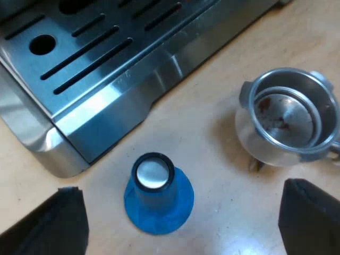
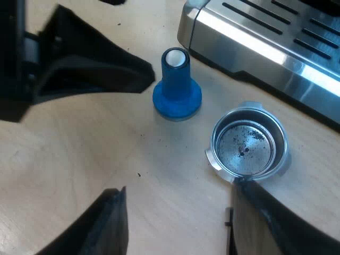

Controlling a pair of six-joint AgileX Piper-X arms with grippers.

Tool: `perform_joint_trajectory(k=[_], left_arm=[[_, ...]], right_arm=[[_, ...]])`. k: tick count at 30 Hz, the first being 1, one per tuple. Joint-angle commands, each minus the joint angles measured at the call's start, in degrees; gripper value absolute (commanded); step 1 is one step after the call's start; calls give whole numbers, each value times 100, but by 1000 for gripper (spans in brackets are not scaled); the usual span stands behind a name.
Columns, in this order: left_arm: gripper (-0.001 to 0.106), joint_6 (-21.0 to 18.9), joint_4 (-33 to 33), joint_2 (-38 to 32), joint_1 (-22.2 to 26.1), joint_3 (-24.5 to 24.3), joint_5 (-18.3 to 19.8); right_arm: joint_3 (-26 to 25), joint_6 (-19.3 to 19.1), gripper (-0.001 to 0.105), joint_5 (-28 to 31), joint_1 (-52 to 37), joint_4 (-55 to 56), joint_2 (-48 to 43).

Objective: Grind coffee beans and then tamp

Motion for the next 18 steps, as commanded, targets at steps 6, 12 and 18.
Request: perform_joint_trajectory(k=[6,12,18], left_arm=[[75,19,-660,640,-36,-19,-158],[75,19,-960,1063,-36,-19,-200],[75,19,-1283,1472,-36,-19,-255]], right_arm=[[-46,-91,47,0,-38,-28,-55],[-46,-91,47,0,-38,-28,-55],[-46,-91,47,0,-38,-28,-55]])
